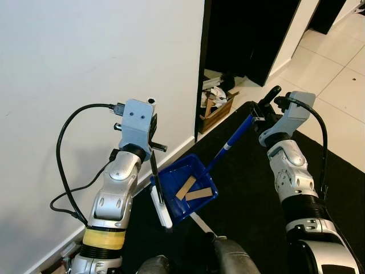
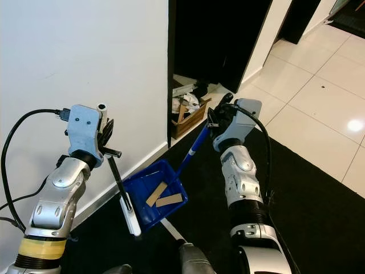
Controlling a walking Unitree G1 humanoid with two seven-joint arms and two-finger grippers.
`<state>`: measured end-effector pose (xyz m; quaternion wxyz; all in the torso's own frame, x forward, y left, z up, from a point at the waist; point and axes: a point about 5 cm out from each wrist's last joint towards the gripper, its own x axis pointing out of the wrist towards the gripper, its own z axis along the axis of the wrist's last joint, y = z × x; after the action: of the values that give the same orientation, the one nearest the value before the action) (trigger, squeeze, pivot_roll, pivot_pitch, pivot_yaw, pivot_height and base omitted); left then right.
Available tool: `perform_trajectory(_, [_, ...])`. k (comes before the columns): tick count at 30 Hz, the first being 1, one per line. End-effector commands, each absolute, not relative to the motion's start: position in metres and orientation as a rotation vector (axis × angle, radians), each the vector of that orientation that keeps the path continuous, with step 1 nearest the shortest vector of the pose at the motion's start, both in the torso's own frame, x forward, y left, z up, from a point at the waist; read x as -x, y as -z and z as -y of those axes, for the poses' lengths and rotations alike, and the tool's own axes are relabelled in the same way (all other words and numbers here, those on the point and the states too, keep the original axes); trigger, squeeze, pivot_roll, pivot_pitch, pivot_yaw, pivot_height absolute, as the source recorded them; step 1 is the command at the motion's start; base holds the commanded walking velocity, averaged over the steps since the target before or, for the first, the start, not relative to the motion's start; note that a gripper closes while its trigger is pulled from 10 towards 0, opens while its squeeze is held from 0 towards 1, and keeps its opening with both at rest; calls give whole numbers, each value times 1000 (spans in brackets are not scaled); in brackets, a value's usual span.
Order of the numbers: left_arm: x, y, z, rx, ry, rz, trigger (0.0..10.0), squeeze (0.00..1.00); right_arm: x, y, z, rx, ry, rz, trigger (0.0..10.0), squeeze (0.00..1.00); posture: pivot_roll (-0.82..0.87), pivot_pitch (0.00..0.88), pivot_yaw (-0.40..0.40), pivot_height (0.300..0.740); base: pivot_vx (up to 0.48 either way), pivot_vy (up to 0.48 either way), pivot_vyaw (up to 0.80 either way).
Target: Sweep floor
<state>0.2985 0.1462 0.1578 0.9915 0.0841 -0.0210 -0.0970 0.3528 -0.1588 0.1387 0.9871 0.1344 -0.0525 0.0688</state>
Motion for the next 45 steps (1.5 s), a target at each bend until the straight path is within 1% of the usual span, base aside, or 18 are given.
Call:
perform_trajectory(1, [-297, -164, -137, -109, 224, 91, 10000, 0, -355, -143, 151, -319, -170, 118, 10000, 0, 32, 97, -35, 740, 0, 0, 0])
perform_trajectory(28, [-297, -164, -139, -119, 219, 92, 10000, 0, -354, -139, 148, -338, -170, 103, 10000, 0, 43, 104, -30, 740, 0, 0, 0])
perform_trajectory(45, [-297, -164, -139, -117, 215, 90, 10000, 0, -355, -138, 147, -338, -173, 96, 10000, 0, 42, 104, -33, 740, 0, 0, -593])
